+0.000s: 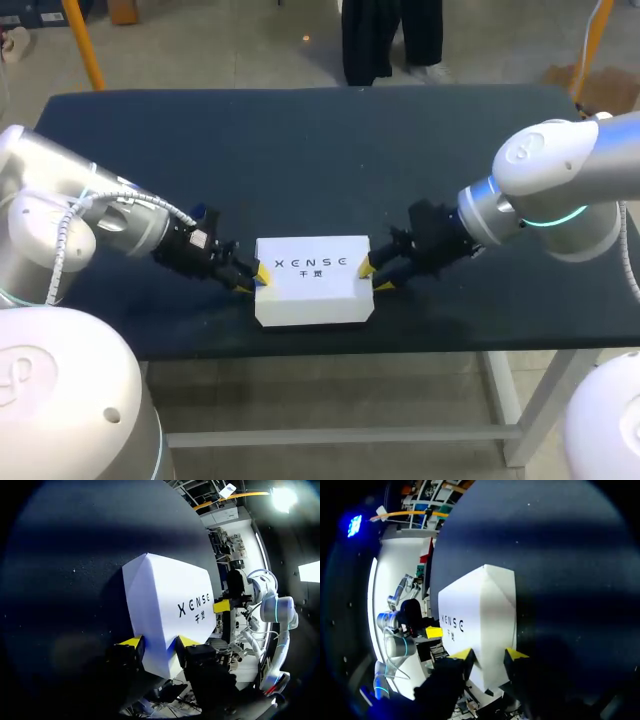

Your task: Assemble the packaging by folding the flat box into shape, placing the metal phone stand inside, and closing the box properly

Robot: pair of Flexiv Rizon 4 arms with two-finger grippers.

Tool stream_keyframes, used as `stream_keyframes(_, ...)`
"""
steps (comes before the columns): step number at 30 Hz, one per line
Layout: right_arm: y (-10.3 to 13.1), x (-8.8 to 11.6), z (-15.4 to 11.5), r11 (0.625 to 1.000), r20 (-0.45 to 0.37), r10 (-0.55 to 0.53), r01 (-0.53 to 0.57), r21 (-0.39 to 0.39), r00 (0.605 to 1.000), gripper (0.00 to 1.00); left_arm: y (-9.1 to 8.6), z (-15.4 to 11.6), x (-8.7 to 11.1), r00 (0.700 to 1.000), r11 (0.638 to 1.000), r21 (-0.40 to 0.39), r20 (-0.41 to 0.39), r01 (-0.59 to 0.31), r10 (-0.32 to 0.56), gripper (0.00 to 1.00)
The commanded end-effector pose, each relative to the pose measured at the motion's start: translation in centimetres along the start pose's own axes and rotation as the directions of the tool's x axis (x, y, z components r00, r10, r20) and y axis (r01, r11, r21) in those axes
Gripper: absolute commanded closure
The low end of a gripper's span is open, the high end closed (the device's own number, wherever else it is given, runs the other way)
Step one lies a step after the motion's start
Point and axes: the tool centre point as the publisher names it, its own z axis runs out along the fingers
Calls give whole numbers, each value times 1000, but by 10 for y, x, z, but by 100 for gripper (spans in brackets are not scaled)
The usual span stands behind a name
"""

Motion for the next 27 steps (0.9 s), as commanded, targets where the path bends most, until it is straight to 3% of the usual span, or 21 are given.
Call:
stream_keyframes(1, 5, 2, 7, 1000, 8, 16, -16, 17, 1000, 55, -3, 3, -1, 1000, 1000, -8, 0, 2, -2, 57)
stream_keyframes(20, 9, 6, 3, 997, 25, 66, -66, 37, 998, 54, -7, 1, 5, 999, 999, -30, 20, 40, -39, 55)
stream_keyframes(27, 10, 4, 3, 998, 17, 62, -63, 32, 998, 56, -8, 1, 4, 999, 999, -16, 35, 39, -38, 59)
